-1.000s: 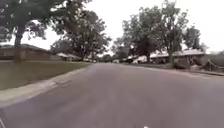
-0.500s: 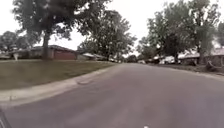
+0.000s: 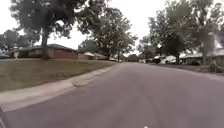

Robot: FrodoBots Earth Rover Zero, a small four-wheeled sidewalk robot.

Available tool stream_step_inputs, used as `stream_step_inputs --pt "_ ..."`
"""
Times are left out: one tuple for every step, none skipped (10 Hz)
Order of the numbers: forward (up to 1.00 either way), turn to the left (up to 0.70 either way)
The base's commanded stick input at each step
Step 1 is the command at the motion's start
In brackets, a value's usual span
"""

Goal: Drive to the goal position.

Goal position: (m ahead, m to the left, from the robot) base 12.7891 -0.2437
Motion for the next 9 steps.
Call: stream_step_inputs --pt "0.7 0.03" --pt "0.7 0.03" --pt "0.7 0.03" --pt "0.7 0.03" --pt "0.7 0.03" --pt "0.7 0.03" --pt "0.7 0.03" --pt "0.7 0.03" --pt "0.7 0.03"
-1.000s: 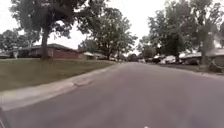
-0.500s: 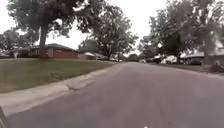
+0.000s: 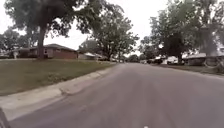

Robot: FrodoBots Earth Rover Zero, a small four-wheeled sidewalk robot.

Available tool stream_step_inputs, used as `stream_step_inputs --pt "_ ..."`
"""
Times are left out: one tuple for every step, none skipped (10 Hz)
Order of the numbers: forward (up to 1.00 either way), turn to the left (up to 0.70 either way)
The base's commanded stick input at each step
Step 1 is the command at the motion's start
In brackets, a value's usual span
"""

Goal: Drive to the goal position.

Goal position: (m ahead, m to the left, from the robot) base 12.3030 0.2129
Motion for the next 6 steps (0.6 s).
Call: stream_step_inputs --pt "0.7 0.03" --pt "0.7 0.03" --pt "0.7 0.03" --pt "0.7 0.03" --pt "0.7 0.03" --pt "0.7 -0.1"
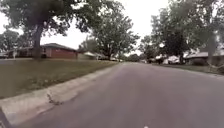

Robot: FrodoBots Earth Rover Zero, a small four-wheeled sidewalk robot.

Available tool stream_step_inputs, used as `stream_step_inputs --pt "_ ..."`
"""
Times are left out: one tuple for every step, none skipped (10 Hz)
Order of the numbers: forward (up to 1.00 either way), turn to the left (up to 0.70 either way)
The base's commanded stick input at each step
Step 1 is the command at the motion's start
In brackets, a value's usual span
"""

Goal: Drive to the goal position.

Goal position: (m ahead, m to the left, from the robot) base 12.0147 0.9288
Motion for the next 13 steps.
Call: stream_step_inputs --pt "0.7 -0.27" --pt "0.7 -0.32" --pt "0.7 -0.32" --pt "0.7 -0.32" --pt "0.7 -0.18" --pt "0.7 0.03" --pt "0.7 0.03" --pt "0.7 0.03" --pt "0.7 0.03" --pt "0.7 0.03" --pt "0.7 0.03" --pt "0.7 0.03" --pt "0.7 0.03"
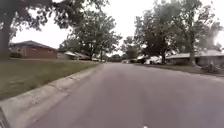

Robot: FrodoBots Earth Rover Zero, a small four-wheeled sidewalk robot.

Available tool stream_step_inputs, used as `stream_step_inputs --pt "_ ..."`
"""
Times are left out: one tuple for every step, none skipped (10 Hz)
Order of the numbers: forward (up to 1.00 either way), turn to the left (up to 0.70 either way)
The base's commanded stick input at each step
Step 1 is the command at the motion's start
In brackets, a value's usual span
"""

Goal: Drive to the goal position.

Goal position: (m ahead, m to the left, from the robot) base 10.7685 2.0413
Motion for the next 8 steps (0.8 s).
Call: stream_step_inputs --pt "0.7 0.03" --pt "0.7 0.03" --pt "0.7 0.03" --pt "0.7 0.03" --pt "0.7 0.03" --pt "0.7 0.03" --pt "0.7 0.03" --pt "0.7 0.03"
